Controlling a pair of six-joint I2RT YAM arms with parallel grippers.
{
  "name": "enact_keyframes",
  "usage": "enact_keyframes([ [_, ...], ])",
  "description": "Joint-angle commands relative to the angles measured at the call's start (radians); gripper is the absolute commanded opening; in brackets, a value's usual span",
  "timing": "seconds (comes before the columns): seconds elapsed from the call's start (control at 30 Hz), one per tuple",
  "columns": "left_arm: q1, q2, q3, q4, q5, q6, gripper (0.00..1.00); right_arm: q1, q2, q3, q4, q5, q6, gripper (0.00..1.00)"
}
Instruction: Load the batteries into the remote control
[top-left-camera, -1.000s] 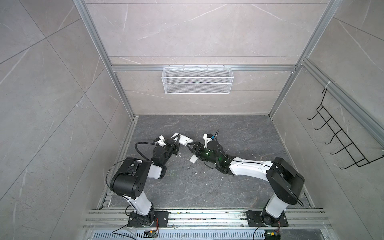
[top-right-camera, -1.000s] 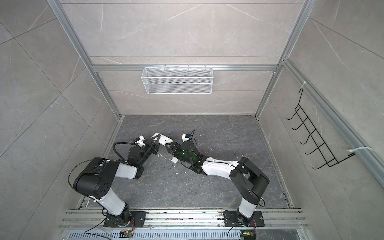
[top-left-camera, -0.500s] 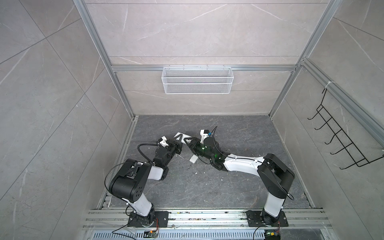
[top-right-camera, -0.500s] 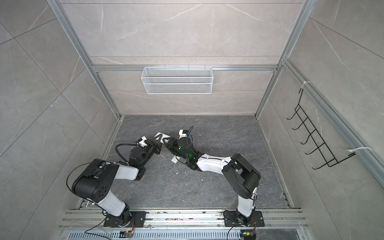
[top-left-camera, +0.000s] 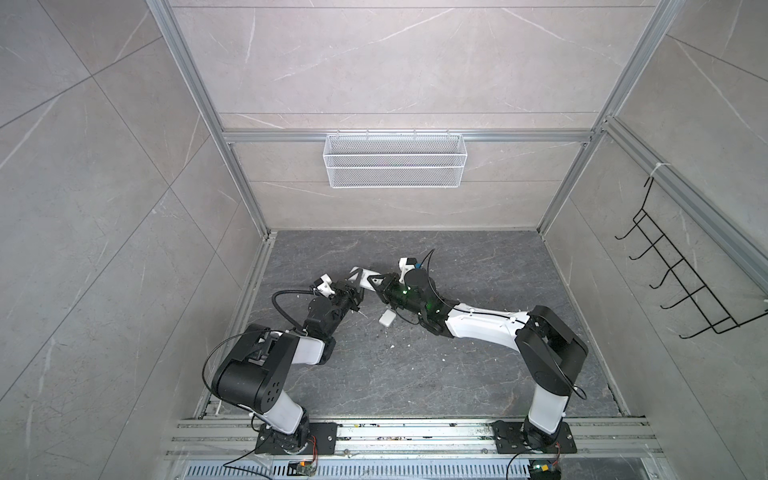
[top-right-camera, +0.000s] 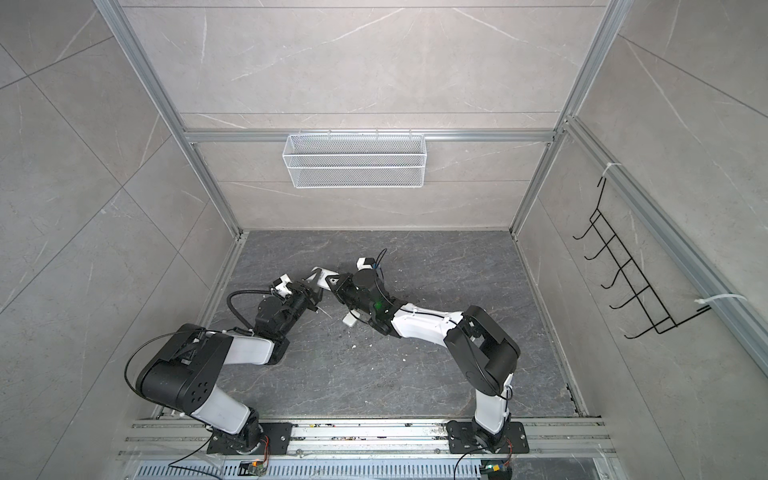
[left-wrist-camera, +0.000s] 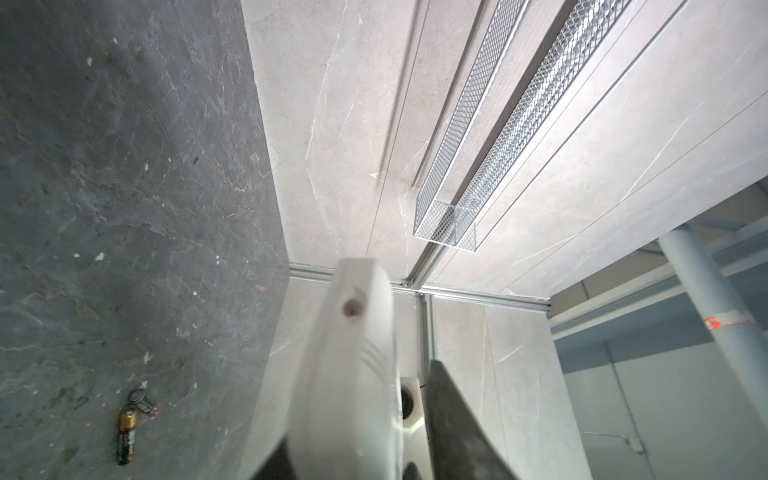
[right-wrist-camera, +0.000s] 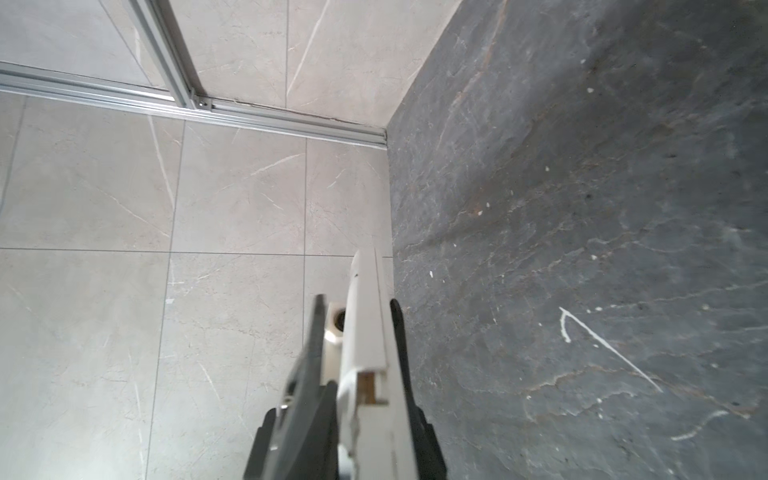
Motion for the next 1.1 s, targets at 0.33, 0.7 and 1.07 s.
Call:
enact_keyframes([
  [0.33, 0.086, -0.122, 0.116, -0.250, 0.214, 0.134, 0.56, -0.078, -0.011, 0.043, -0.011, -0.209, -0.049, 0.10],
  [0.7, 0.084, -0.056, 0.158, -0.138, 0.214, 0.118, 0.42, -0.074, 0.009, 0.054, 0.018, -0.239, -0.017, 0.11],
  [1.07, 0.087, -0.015, 0.151, -0.140, 0.225, 0.120, 0.00, -0.079, -0.029, 0.008, -0.013, -0.222, -0.071, 0.45],
])
